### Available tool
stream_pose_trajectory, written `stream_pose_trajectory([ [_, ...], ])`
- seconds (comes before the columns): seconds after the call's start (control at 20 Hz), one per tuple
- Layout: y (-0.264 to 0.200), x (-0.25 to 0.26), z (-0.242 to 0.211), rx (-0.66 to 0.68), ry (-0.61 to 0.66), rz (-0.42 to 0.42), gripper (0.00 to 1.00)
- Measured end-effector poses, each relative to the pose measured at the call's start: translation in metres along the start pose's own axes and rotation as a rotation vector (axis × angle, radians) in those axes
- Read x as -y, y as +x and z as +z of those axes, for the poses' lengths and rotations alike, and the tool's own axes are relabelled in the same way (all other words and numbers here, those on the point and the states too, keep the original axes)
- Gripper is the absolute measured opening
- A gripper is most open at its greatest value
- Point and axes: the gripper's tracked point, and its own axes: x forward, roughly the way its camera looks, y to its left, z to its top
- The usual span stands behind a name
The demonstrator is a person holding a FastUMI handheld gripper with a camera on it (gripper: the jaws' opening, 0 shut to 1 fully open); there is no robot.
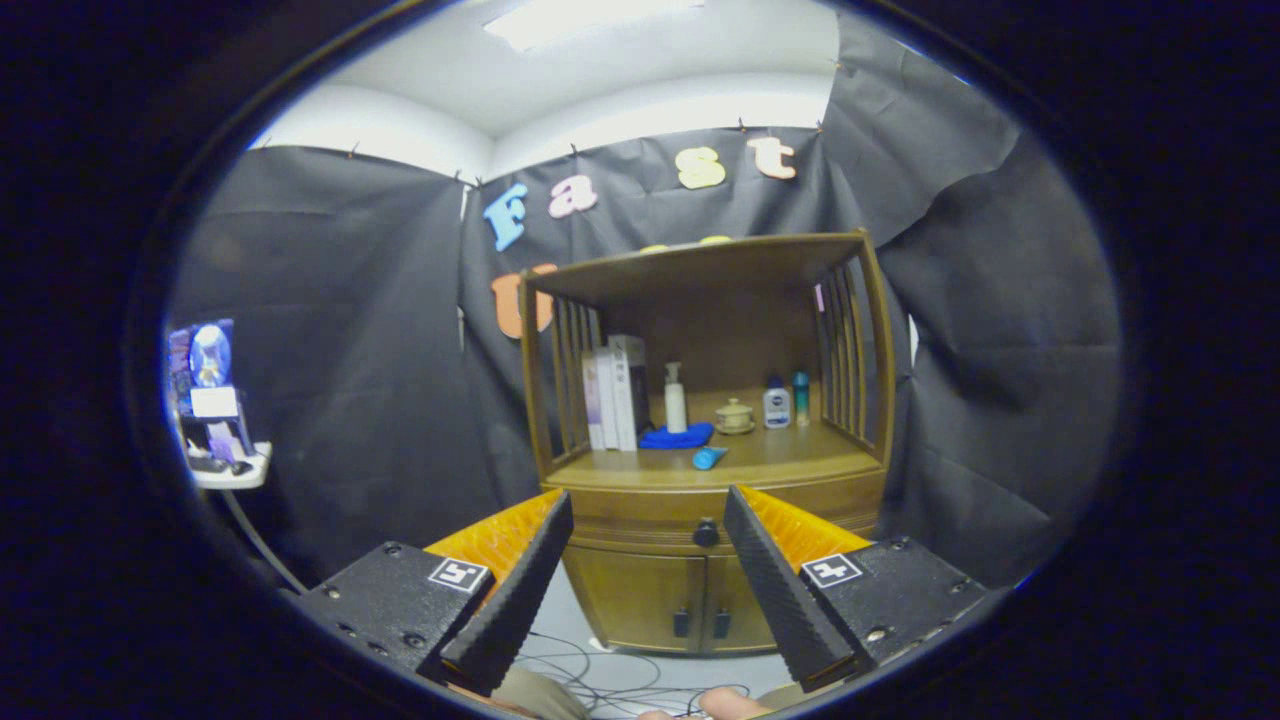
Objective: Pull open the drawer, take out the items inside it, and place them on the countertop above the cabinet.
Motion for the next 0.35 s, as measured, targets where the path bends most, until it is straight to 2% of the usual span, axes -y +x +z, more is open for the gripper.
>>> stream_pose_trajectory([
  [0.35,-0.033,-0.012,0.013,0.083,-0.034,0.019,0.99],
])
